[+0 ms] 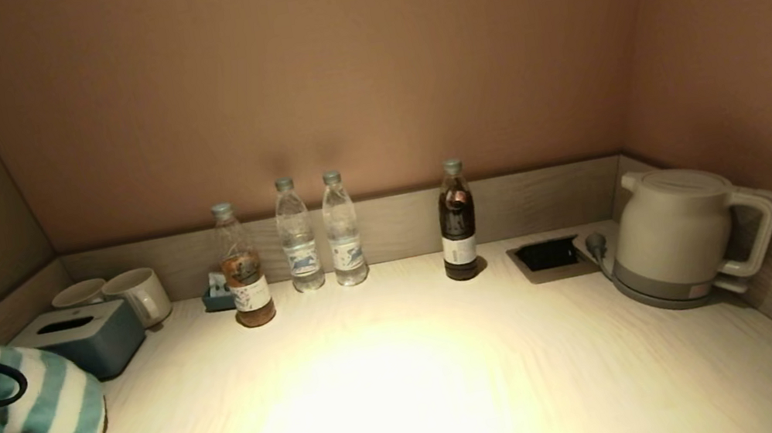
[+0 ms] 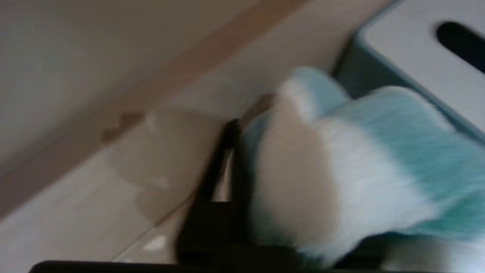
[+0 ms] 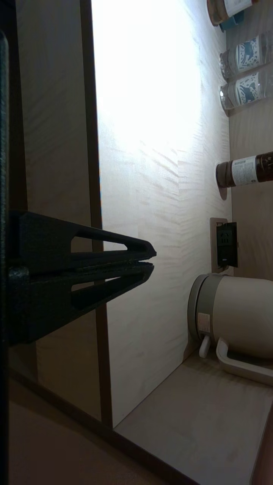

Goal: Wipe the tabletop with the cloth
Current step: Place the tablecloth

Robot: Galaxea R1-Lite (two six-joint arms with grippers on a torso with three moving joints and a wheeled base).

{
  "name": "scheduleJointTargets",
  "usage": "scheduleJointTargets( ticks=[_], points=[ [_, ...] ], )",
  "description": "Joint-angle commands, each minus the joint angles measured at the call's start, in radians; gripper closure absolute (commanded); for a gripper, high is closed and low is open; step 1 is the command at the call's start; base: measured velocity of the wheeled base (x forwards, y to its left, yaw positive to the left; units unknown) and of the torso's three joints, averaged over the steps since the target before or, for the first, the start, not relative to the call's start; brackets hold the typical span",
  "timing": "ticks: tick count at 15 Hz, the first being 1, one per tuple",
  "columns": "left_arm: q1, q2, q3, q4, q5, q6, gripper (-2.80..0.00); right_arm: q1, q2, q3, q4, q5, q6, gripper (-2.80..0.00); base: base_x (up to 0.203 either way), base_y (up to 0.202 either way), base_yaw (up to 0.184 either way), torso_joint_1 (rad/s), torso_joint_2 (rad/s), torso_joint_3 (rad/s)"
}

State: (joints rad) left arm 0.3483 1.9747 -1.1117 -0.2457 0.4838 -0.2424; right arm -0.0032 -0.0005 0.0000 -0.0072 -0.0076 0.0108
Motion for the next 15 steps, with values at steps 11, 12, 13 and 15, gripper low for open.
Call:
scheduleJointTargets(
  ticks=[11,12,13,15],
  points=[
    [-0.021,-0.087,0.047,0.031,-0.024,-0.006,-2.80,0.000,0.000,0.000,0.000,0.000,0.000,0.00,0.000,0.000,0.000,0.000,0.00,0.000],
    [-0.042,-0.168,0.066,0.049,-0.037,-0.011,-2.80,0.000,0.000,0.000,0.000,0.000,0.000,0.00,0.000,0.000,0.000,0.000,0.00,0.000],
    [-0.071,-0.255,0.086,0.068,-0.060,-0.021,-2.80,0.000,0.000,0.000,0.000,0.000,0.000,0.00,0.000,0.000,0.000,0.000,0.00,0.000],
    [-0.124,-0.359,0.116,0.104,-0.120,-0.038,-2.80,0.000,0.000,0.000,0.000,-0.002,0.000,0.00,0.000,0.000,0.000,0.000,0.00,0.000]
  ],
)
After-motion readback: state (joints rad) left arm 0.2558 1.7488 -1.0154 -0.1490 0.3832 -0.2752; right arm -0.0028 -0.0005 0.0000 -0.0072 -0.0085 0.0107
